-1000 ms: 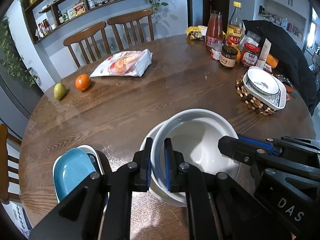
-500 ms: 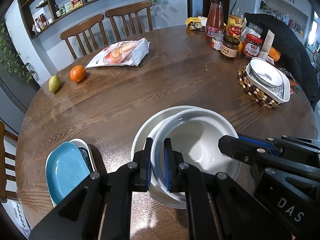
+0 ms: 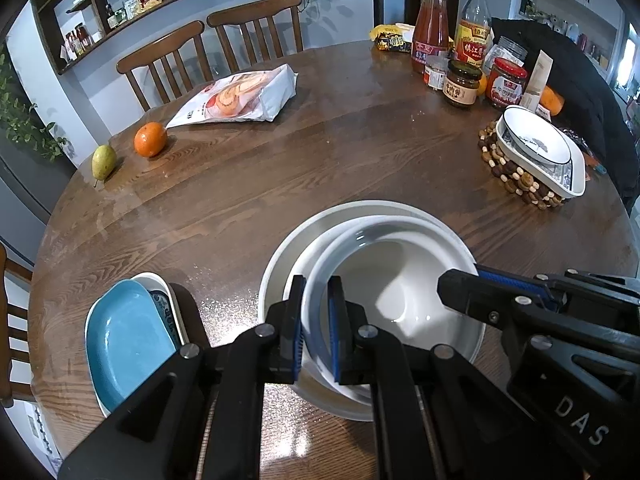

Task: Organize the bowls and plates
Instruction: 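Hold the white ramekin with both grippers and settle it inside the bowls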

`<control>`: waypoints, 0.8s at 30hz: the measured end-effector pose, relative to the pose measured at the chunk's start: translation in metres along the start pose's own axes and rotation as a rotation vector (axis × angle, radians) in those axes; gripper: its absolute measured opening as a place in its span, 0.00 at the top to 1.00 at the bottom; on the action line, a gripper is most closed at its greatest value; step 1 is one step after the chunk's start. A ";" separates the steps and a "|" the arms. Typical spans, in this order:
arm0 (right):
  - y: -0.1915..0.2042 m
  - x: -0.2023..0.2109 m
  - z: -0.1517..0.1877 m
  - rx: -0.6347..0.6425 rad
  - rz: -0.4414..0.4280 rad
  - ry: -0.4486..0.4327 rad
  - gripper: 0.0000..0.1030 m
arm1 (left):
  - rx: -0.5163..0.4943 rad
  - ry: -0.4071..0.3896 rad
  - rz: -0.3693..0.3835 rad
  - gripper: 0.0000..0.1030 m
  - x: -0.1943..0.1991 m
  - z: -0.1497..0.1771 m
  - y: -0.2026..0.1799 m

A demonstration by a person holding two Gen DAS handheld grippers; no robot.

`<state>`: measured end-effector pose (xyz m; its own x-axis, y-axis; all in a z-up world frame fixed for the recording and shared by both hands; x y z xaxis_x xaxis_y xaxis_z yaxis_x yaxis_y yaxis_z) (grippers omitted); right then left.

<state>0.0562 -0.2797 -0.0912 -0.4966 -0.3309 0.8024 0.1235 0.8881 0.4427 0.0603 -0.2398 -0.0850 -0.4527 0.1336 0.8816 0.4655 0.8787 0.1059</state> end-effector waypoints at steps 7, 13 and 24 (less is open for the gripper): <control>0.000 -0.002 0.000 -0.005 0.006 0.005 0.88 | -0.003 0.007 0.001 0.93 -0.003 0.000 -0.001; 0.000 -0.006 0.000 -0.008 0.011 0.012 0.88 | -0.006 0.015 0.001 0.93 -0.007 0.000 -0.001; 0.000 -0.014 0.000 -0.019 0.020 0.033 0.88 | -0.012 0.037 0.007 0.93 -0.016 -0.001 0.000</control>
Point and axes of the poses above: each gripper's, at about its wrist camera, not at the fingertips, and x roughly against the way its jaws point, y to its left, z to its underside, the point moved 7 cm from there along -x, roughly the way its jaws point, and after that the axes turned 7 degrees about y, right-handed, at the moved point
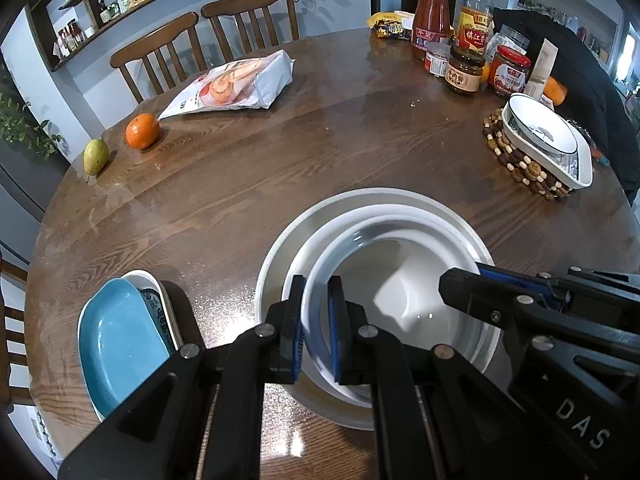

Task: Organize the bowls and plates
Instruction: 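Hold the white ramekin with both grippers and settle it inside the bowls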

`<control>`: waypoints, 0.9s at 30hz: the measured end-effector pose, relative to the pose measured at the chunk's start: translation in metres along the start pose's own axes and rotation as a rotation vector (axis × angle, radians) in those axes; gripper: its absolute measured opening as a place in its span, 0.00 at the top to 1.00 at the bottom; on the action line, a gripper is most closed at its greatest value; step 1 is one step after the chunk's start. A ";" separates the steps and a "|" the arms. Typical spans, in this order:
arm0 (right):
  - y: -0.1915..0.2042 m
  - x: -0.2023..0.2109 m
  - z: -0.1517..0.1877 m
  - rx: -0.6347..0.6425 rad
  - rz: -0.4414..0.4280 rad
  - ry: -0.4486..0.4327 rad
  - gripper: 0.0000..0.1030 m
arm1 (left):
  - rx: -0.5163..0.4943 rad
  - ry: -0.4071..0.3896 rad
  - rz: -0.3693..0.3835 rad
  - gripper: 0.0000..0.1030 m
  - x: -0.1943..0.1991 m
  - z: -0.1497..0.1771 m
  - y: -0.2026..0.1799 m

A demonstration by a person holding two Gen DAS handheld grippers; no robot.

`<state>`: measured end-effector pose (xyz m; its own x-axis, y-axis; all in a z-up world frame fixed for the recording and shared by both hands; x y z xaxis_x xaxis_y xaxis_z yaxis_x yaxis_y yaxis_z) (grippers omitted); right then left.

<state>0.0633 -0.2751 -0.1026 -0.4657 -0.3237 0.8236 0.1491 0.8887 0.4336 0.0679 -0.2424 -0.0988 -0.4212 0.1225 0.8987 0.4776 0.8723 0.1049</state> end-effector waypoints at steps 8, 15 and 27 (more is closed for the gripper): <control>-0.002 -0.003 0.000 -0.005 0.007 0.010 0.88 | -0.004 0.007 0.003 0.93 -0.003 0.000 0.000; -0.001 -0.005 -0.001 0.004 0.018 0.012 0.88 | -0.004 0.012 0.003 0.92 -0.005 0.001 0.001; 0.000 -0.005 -0.001 0.007 0.028 0.015 0.88 | -0.007 0.013 0.002 0.92 -0.006 0.001 0.001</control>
Point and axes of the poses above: each gripper's, at about its wrist camera, not at the fingertips, and x roughly against the way its jaws point, y to its left, z to its underside, the point moved 7 cm from there along -x, roughly the way its jaws point, and after that the axes turned 7 degrees about y, right-handed, at the moved point
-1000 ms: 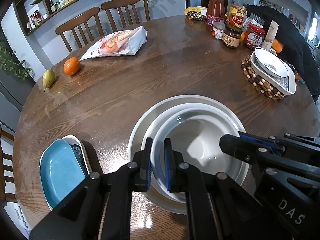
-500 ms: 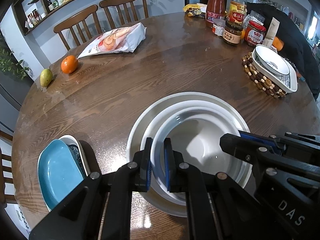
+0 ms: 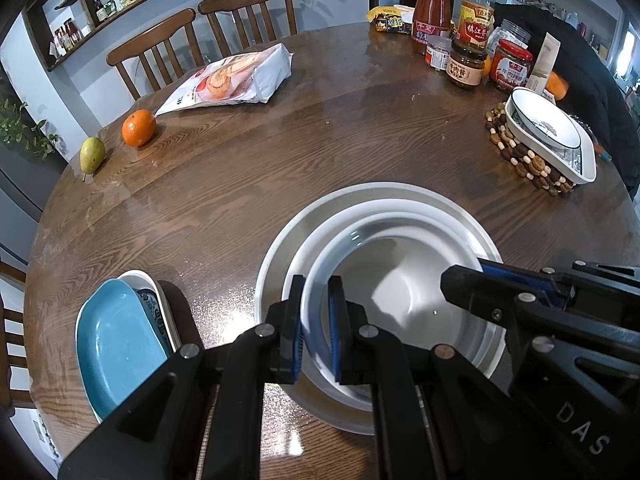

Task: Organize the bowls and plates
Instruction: 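Hold the white ramekin with both grippers and settle it inside the bowls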

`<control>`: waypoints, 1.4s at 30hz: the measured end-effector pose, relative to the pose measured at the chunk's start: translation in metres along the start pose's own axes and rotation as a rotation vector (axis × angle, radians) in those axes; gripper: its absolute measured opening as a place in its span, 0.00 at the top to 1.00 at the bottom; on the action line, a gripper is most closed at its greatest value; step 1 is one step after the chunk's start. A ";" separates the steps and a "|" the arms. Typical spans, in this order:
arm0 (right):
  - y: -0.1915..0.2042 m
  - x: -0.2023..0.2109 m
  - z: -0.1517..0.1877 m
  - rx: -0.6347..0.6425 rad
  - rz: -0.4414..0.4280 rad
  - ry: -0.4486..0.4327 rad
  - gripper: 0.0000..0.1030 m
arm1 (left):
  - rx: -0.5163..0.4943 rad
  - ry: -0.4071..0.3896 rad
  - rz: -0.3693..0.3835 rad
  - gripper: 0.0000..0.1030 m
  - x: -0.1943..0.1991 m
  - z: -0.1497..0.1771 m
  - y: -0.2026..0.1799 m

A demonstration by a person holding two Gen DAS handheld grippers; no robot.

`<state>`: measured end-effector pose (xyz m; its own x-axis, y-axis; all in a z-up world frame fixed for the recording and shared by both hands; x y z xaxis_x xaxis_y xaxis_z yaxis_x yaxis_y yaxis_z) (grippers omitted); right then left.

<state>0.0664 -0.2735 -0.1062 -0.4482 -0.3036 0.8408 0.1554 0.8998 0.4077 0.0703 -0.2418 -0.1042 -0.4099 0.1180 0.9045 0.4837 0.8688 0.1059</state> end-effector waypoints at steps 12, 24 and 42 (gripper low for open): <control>0.000 0.000 0.000 0.000 0.000 0.000 0.88 | -0.003 0.000 -0.005 0.91 -0.001 0.001 0.001; -0.001 0.000 0.000 0.009 0.013 -0.002 0.88 | -0.009 0.009 -0.011 0.90 -0.001 0.003 0.001; 0.001 0.002 0.003 0.030 0.039 -0.008 0.88 | -0.029 0.021 -0.020 0.85 -0.002 0.004 -0.003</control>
Point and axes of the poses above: each gripper's, at about its wrist camera, not at the fingertips, and x roughly against the way its jaws point, y to its left, z to its underside, the point moved 7 cm from there along -x, roughly the way its jaws point, and after that the axes turned 7 degrees about y, right-handed, at the moved point
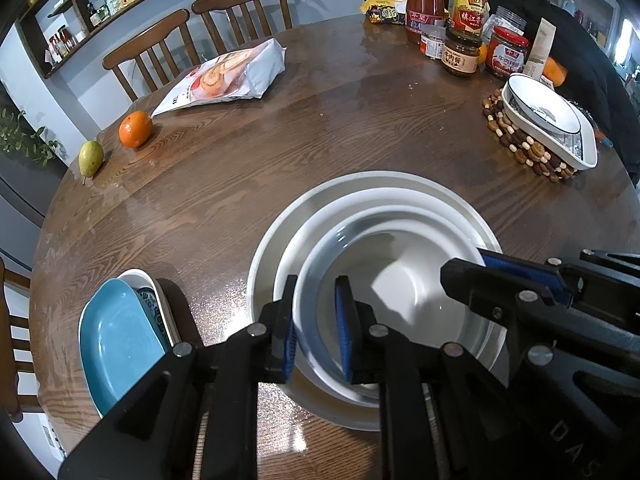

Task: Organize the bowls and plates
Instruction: 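Hold the white ramekin with both grippers and settle it inside the bowls, then open both grippers and withdraw from the nested bowl stack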

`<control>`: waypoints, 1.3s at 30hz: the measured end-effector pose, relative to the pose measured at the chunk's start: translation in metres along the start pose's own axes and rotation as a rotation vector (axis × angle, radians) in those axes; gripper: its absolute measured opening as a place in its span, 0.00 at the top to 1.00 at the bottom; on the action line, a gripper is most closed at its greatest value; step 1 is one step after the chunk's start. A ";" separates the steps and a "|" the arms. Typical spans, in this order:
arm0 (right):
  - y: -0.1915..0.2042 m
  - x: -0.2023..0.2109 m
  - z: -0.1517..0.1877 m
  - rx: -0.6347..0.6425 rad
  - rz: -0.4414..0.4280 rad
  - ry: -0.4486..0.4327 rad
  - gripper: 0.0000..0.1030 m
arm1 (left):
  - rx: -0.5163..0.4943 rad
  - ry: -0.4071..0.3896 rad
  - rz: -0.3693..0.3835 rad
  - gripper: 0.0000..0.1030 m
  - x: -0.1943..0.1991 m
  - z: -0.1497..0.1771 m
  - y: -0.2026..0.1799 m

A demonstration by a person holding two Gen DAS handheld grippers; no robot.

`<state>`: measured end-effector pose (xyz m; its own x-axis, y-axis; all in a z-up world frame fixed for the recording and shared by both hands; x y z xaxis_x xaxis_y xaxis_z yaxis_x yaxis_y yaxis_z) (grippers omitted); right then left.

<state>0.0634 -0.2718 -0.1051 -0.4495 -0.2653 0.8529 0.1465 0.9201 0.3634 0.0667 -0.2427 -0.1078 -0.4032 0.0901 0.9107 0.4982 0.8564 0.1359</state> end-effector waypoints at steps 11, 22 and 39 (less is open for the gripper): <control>0.001 0.001 0.001 0.007 0.007 -0.001 0.88 | 0.000 0.001 -0.001 0.84 0.000 0.000 0.000; 0.002 0.004 0.001 0.009 0.010 -0.010 0.88 | 0.004 -0.005 -0.004 0.83 0.001 0.000 0.001; 0.004 0.013 0.001 0.015 0.002 -0.033 0.88 | 0.005 -0.028 -0.005 0.76 0.009 0.000 -0.001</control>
<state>0.0577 -0.2714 -0.0931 -0.4785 -0.2536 0.8407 0.1348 0.9248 0.3557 0.0627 -0.2424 -0.0993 -0.4274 0.0997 0.8986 0.4922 0.8594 0.1387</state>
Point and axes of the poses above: each gripper's, at about its wrist camera, not at the fingertips, and x roughly against the way its jaws point, y to its left, z to its underside, the point moved 7 cm from there along -x, roughly the way its jaws point, and after that the axes turned 7 degrees about y, right-handed, at the moved point
